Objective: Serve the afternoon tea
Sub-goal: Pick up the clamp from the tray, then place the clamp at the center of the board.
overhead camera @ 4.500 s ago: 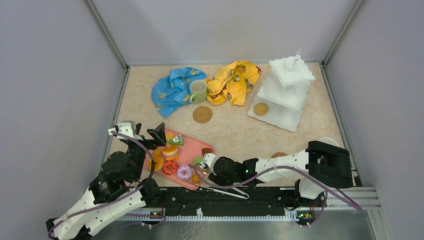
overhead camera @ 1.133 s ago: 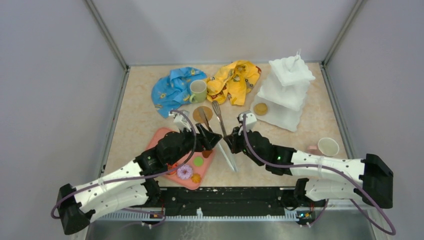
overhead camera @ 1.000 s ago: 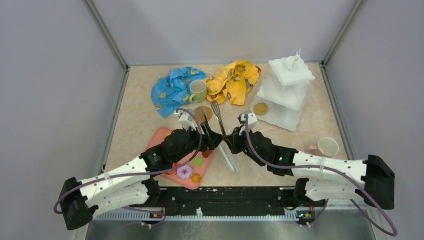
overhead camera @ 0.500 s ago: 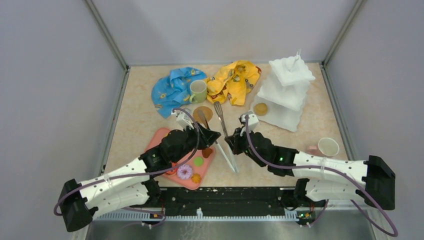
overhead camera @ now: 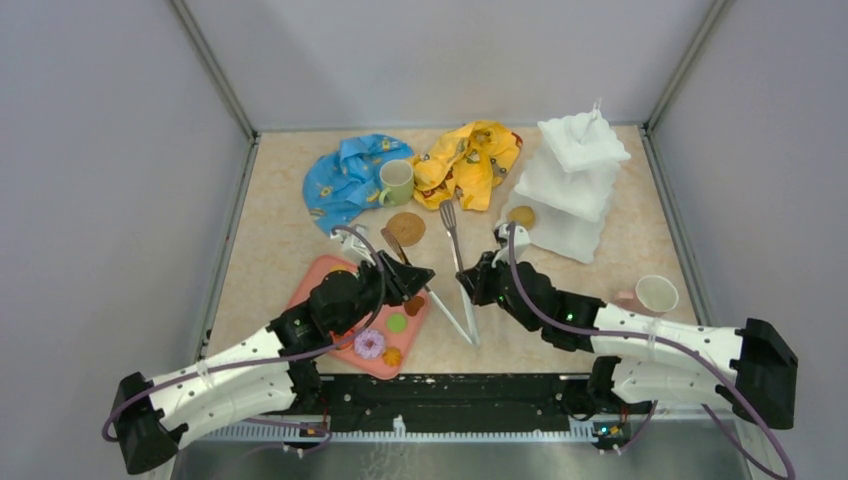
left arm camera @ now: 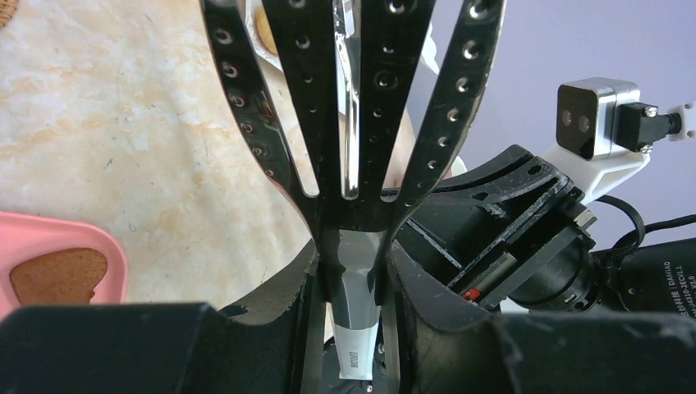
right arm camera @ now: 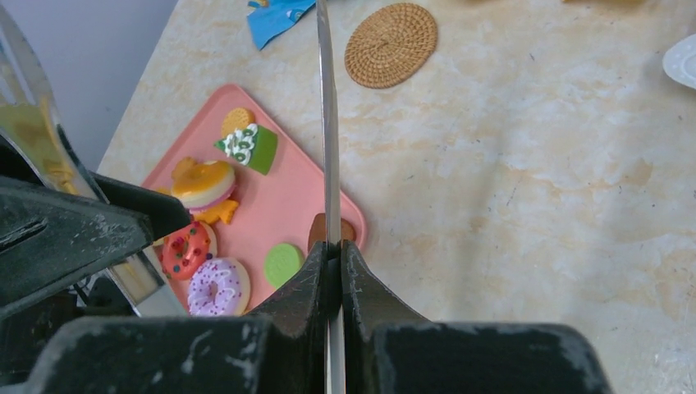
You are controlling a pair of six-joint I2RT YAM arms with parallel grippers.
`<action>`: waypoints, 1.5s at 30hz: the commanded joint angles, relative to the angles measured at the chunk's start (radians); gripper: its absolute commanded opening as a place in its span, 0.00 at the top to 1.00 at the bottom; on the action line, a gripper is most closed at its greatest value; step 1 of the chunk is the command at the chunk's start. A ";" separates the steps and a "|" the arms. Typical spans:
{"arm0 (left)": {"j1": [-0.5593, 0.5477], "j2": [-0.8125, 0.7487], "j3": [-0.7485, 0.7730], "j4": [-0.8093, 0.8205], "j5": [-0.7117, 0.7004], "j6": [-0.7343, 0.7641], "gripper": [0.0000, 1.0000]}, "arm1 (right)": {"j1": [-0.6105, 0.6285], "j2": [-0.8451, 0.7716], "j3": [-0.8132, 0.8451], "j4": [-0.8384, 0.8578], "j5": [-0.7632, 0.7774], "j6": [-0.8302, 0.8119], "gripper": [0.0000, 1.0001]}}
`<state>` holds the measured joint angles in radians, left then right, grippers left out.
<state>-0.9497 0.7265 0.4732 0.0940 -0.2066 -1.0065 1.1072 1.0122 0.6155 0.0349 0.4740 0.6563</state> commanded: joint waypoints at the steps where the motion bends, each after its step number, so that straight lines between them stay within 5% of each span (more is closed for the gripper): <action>1: 0.005 -0.003 -0.009 0.042 -0.034 -0.001 0.89 | -0.047 -0.035 -0.028 0.068 0.013 -0.072 1.00; 9: 0.008 0.105 0.034 0.100 -0.030 -0.015 0.90 | -0.047 -0.119 -0.062 0.060 -0.189 -0.202 0.55; 19: 0.012 0.408 0.045 0.410 0.170 -0.072 0.88 | -0.047 -0.389 -0.053 -0.441 0.091 0.015 0.53; 28: 0.018 0.708 0.085 0.605 0.162 -0.120 0.76 | -0.047 -0.433 -0.049 -0.548 0.101 0.052 0.20; 30: 0.020 0.754 0.079 0.619 0.157 -0.139 0.70 | -0.047 -0.415 -0.048 -0.561 0.095 0.066 0.02; 37: 0.026 0.823 0.020 0.663 0.159 -0.161 0.47 | -0.047 -0.420 -0.082 -0.533 0.090 0.079 0.01; 45: 0.040 0.684 0.096 0.380 0.096 -0.038 0.20 | -0.047 -0.350 -0.058 -0.554 0.036 0.044 0.03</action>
<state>-0.9234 1.5127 0.5144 0.5682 -0.0608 -1.1179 1.0679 0.6243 0.5343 -0.5247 0.5503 0.7357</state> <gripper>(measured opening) 0.763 0.988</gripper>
